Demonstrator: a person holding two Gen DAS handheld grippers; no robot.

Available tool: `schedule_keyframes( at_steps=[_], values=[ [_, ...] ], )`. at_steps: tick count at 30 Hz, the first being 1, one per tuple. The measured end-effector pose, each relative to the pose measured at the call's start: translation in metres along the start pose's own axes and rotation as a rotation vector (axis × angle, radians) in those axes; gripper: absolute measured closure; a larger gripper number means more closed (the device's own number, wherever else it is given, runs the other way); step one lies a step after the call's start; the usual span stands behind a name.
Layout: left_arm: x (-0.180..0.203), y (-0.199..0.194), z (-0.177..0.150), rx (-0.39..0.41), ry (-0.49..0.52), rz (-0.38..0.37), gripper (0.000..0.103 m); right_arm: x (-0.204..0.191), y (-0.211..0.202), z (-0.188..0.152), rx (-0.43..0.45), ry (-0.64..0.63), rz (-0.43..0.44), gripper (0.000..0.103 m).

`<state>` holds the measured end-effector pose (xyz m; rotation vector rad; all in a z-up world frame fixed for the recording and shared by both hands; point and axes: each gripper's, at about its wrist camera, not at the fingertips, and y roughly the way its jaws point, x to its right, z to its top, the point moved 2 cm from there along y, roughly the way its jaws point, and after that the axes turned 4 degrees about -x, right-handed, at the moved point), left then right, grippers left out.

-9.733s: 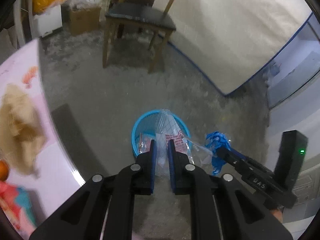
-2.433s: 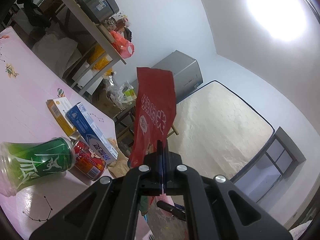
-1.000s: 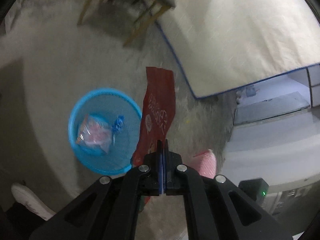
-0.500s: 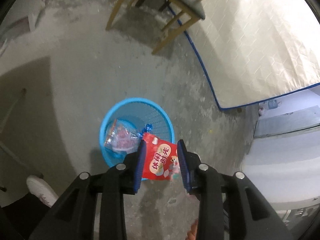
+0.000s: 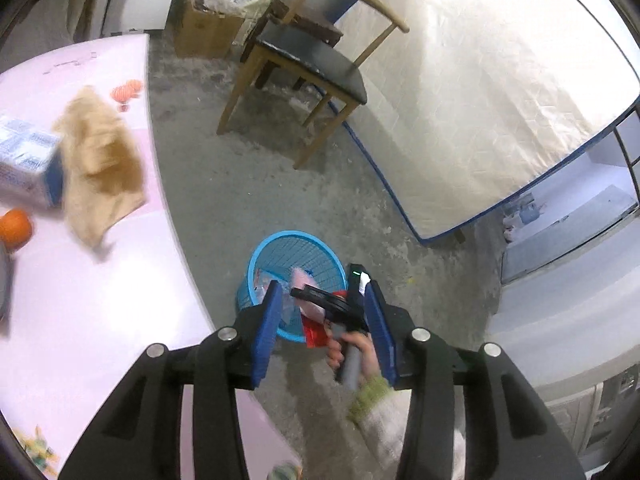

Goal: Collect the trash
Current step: 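Carry both items over the blue wastebasket and open the right tool to drop the sponge, then open the left tool while the right tool grasps the red bag and drops it in the wastebasket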

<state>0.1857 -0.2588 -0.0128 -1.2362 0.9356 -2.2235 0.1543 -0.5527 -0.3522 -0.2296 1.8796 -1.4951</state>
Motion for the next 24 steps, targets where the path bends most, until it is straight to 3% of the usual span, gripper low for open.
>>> schedule_keyframes(
  at_steps=[5, 8, 10, 13, 16, 18, 19, 20, 21, 23, 24],
  values=[
    [-0.010, -0.029, -0.020, 0.041, 0.023, 0.015, 0.054, -0.017, 0.007, 0.007, -0.018, -0.086, -0.013, 0.011],
    [-0.016, -0.038, -0.030, 0.063, 0.027, 0.018, 0.053, -0.018, -0.001, 0.008, 0.006, -0.100, -0.008, 0.011],
    [-0.021, -0.043, -0.035, 0.070, 0.028, 0.009, 0.053, -0.013, -0.015, 0.006, 0.038, -0.080, 0.041, 0.011],
    [-0.026, -0.046, -0.038, 0.074, 0.034, 0.013, 0.052, -0.002, -0.057, -0.011, 0.138, -0.076, 0.139, 0.011],
    [-0.031, -0.054, -0.043, 0.080, 0.037, 0.011, 0.052, 0.018, -0.128, -0.034, 0.350, -0.068, 0.178, 0.011],
    [-0.032, -0.061, -0.046, 0.094, 0.051, 0.011, 0.052, 0.057, -0.173, -0.057, 0.519, 0.035, 0.202, 0.011],
    [-0.032, -0.062, -0.046, 0.098, 0.056, 0.012, 0.052, 0.093, -0.186, -0.071, 0.580, 0.163, 0.165, 0.010],
    [-0.033, -0.063, -0.045, 0.104, 0.060, 0.010, 0.052, 0.118, -0.186, -0.078, 0.591, 0.258, 0.152, 0.010],
    [-0.033, -0.065, -0.046, 0.107, 0.063, 0.004, 0.052, 0.149, -0.177, -0.086, 0.573, 0.373, 0.166, 0.010],
    [-0.033, -0.067, -0.047, 0.107, 0.071, -0.012, 0.052, 0.207, -0.128, -0.100, 0.418, 0.616, 0.294, 0.010],
    [-0.033, -0.067, -0.048, 0.105, 0.072, -0.016, 0.052, 0.229, -0.091, -0.113, 0.318, 0.730, 0.422, 0.010]
  ],
)
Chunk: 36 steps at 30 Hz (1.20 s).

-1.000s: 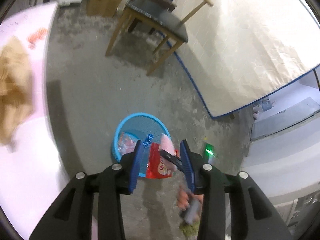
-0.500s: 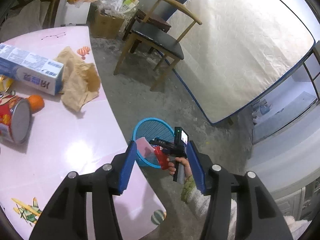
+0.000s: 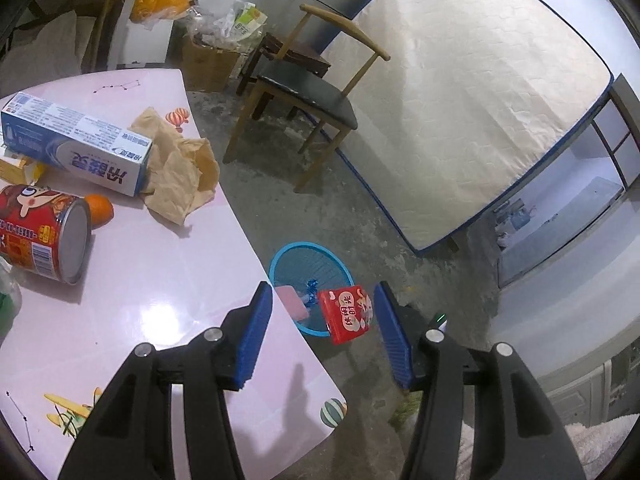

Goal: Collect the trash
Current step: 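Open the left tool while the right tool grasps the red bag and drops it in the wastebasket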

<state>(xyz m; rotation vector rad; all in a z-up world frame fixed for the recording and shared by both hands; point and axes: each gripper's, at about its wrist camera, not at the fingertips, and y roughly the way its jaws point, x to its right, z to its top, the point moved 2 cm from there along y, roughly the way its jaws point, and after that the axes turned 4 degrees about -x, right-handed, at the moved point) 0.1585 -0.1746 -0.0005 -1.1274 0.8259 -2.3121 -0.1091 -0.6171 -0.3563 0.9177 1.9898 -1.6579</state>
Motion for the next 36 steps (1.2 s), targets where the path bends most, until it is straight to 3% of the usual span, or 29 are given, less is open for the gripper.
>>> schedule_keyframes(
  at_steps=[2, 4, 5, 6, 9, 10, 14, 17, 22, 24, 28, 32, 34, 36],
  values=[
    [-0.003, -0.001, -0.001, -0.006, -0.006, -0.008, 0.052, 0.039, 0.026, -0.008, -0.096, 0.165, 0.084, 0.013],
    [-0.004, -0.001, -0.002, -0.017, -0.024, -0.023, 0.052, 0.059, 0.045, -0.012, -0.139, 0.264, 0.251, 0.013],
    [-0.005, -0.001, -0.002, -0.020, -0.030, -0.024, 0.052, 0.061, 0.051, -0.014, -0.138, 0.278, 0.282, 0.014],
    [-0.005, -0.001, -0.002, -0.019, -0.031, -0.021, 0.052, 0.060, 0.055, -0.013, -0.130, 0.280, 0.291, 0.017],
    [-0.002, -0.005, -0.004, -0.007, -0.019, -0.014, 0.052, 0.037, 0.063, -0.014, -0.125, 0.229, 0.247, 0.045],
    [-0.002, -0.006, -0.004, -0.003, -0.021, -0.013, 0.051, 0.026, 0.061, -0.012, -0.126, 0.185, 0.211, 0.059],
    [-0.004, -0.008, -0.007, 0.005, -0.036, -0.010, 0.052, -0.030, 0.042, -0.021, -0.024, -0.049, 0.036, 0.085],
    [-0.005, -0.009, -0.009, 0.004, -0.034, -0.006, 0.052, -0.083, 0.030, -0.037, 0.059, -0.346, -0.177, 0.093],
    [-0.009, -0.011, -0.014, 0.002, -0.040, 0.003, 0.052, -0.141, 0.045, -0.081, 0.163, -0.789, -0.467, 0.095],
    [-0.011, -0.013, -0.016, 0.007, -0.046, 0.003, 0.052, -0.150, 0.060, -0.093, 0.152, -0.882, -0.536, 0.095],
    [-0.014, -0.016, -0.018, 0.015, -0.053, 0.009, 0.051, -0.151, 0.113, -0.112, 0.092, -1.103, -0.761, 0.096],
    [-0.017, -0.021, -0.018, 0.024, -0.060, 0.020, 0.051, -0.138, 0.158, -0.121, 0.005, -1.217, -0.957, 0.096],
    [-0.020, -0.022, -0.019, 0.024, -0.068, 0.028, 0.052, -0.130, 0.177, -0.123, -0.061, -1.240, -1.029, 0.096],
    [-0.025, -0.023, -0.019, 0.025, -0.080, 0.032, 0.051, -0.124, 0.184, -0.125, -0.130, -1.226, -1.031, 0.096]
  ],
)
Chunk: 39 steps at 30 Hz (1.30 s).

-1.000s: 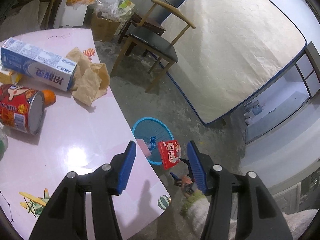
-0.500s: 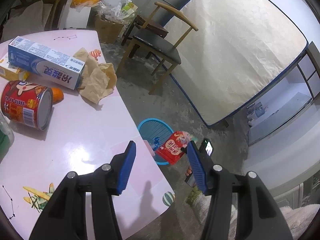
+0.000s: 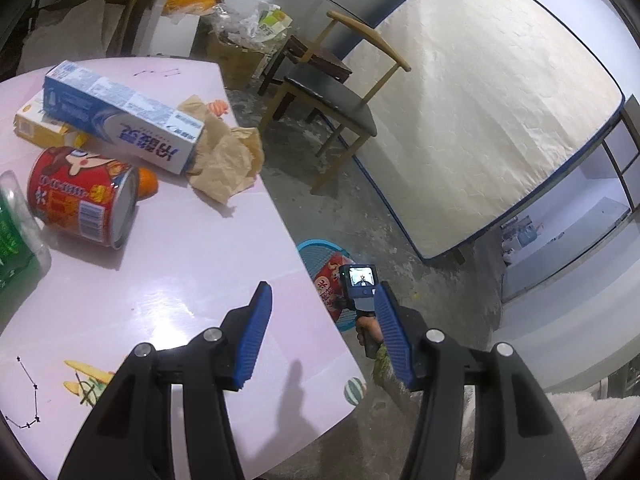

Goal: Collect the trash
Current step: 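Open the left tool while the right tool grasps the red bag and drops it in the wastebasket, then return both tools to the table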

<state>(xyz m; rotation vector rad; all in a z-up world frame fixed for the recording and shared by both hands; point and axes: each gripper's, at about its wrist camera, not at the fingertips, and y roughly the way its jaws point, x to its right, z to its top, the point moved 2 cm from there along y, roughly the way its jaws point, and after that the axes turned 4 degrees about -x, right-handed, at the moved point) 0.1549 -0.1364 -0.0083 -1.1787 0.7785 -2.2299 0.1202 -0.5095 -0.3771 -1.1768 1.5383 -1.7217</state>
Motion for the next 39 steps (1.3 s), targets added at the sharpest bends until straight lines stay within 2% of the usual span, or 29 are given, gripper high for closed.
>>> schedule_keyframes(
  at_steps=[1, 3, 4, 5, 6, 12, 15, 19, 21, 27, 31, 34, 39],
  values=[
    [-0.003, -0.001, 0.000, 0.002, -0.010, 0.000, 0.051, 0.001, -0.001, -0.002, -0.005, 0.013, 0.028, 0.091],
    [-0.008, -0.002, 0.000, 0.007, -0.022, -0.003, 0.051, 0.010, -0.005, -0.003, -0.009, 0.075, 0.103, 0.072],
    [-0.010, -0.003, 0.001, 0.008, -0.024, -0.004, 0.051, 0.017, -0.011, -0.008, 0.003, 0.113, 0.155, 0.056],
    [-0.012, -0.003, 0.001, 0.010, -0.026, -0.006, 0.051, 0.022, -0.017, -0.013, 0.024, 0.131, 0.178, 0.046],
    [-0.013, -0.003, 0.001, 0.010, -0.027, -0.008, 0.050, 0.027, -0.023, -0.019, 0.048, 0.143, 0.191, 0.043],
    [-0.018, -0.007, -0.003, 0.025, -0.014, -0.011, 0.048, 0.062, -0.064, -0.071, 0.154, 0.247, 0.279, 0.039],
    [-0.020, -0.012, -0.007, 0.046, 0.013, 0.015, 0.044, 0.074, -0.089, -0.091, 0.216, 0.325, 0.359, 0.038],
    [-0.023, -0.023, -0.018, 0.076, 0.057, 0.079, 0.035, 0.080, -0.143, -0.110, 0.356, 0.358, 0.478, 0.024],
    [-0.025, -0.029, -0.026, 0.094, 0.074, 0.104, 0.031, 0.085, -0.160, -0.102, 0.426, 0.344, 0.522, 0.020],
    [-0.035, -0.050, -0.055, 0.156, 0.126, 0.196, 0.021, 0.050, -0.256, -0.107, 0.610, 0.194, 0.641, 0.017],
    [-0.047, -0.065, -0.071, 0.198, 0.149, 0.262, 0.016, 0.009, -0.319, -0.105, 0.705, 0.033, 0.723, 0.015],
    [-0.059, -0.076, -0.078, 0.235, 0.120, 0.289, 0.014, -0.026, -0.357, -0.106, 0.751, -0.089, 0.758, 0.013],
    [-0.075, -0.098, -0.086, 0.299, 0.064, 0.337, 0.013, -0.081, -0.394, -0.107, 0.776, -0.265, 0.782, 0.012]
  ],
)
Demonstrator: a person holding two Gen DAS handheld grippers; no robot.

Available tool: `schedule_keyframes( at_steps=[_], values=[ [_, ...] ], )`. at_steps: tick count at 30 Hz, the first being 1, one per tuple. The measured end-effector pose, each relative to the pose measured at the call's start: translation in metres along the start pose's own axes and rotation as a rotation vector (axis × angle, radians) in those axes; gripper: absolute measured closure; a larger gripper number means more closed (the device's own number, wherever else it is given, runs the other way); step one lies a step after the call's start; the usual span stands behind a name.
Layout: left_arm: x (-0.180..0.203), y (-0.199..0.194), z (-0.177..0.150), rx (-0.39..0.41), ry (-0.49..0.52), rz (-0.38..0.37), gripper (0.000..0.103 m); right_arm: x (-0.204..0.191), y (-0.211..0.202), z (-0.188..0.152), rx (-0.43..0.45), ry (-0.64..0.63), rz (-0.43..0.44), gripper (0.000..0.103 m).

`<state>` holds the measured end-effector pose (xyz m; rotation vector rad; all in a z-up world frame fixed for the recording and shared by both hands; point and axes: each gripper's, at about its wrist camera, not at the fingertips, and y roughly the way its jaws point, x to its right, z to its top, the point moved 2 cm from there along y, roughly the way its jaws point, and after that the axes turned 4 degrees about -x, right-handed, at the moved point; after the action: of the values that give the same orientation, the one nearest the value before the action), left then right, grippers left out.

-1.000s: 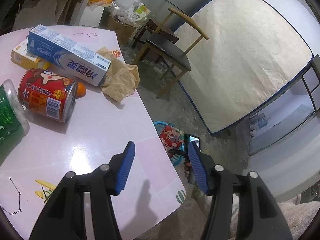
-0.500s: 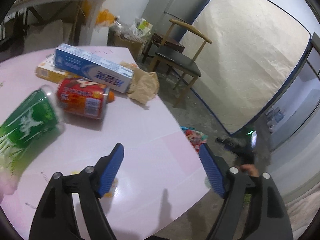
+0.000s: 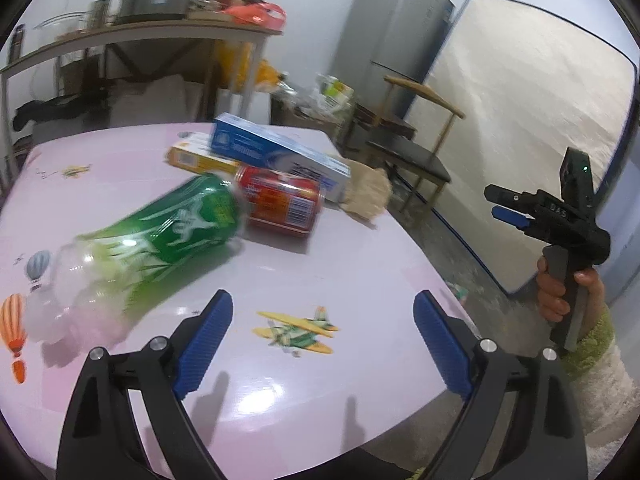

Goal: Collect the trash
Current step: 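Return both tools to the table, then grasp the beige crumpled paper with the right tool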

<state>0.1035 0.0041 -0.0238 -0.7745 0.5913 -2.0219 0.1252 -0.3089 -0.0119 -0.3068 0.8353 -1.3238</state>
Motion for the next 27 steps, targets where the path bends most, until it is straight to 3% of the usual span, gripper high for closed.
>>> schedule_keyframes(
  at_steps=[4, 11, 27],
  values=[
    [-0.016, -0.017, -0.001, 0.048, -0.041, 0.042, 0.011, -0.045, 0.018, 0.010, -0.047, -0.077, 0.033, 0.012],
    [-0.039, -0.035, -0.004, 0.081, -0.095, 0.087, 0.010, -0.090, 0.025, 0.018, -0.095, -0.121, 0.055, 0.012],
    [-0.059, -0.036, -0.008, 0.080, -0.142, 0.087, 0.010, -0.098, 0.040, 0.020, -0.160, -0.084, 0.059, 0.012]
  ],
)
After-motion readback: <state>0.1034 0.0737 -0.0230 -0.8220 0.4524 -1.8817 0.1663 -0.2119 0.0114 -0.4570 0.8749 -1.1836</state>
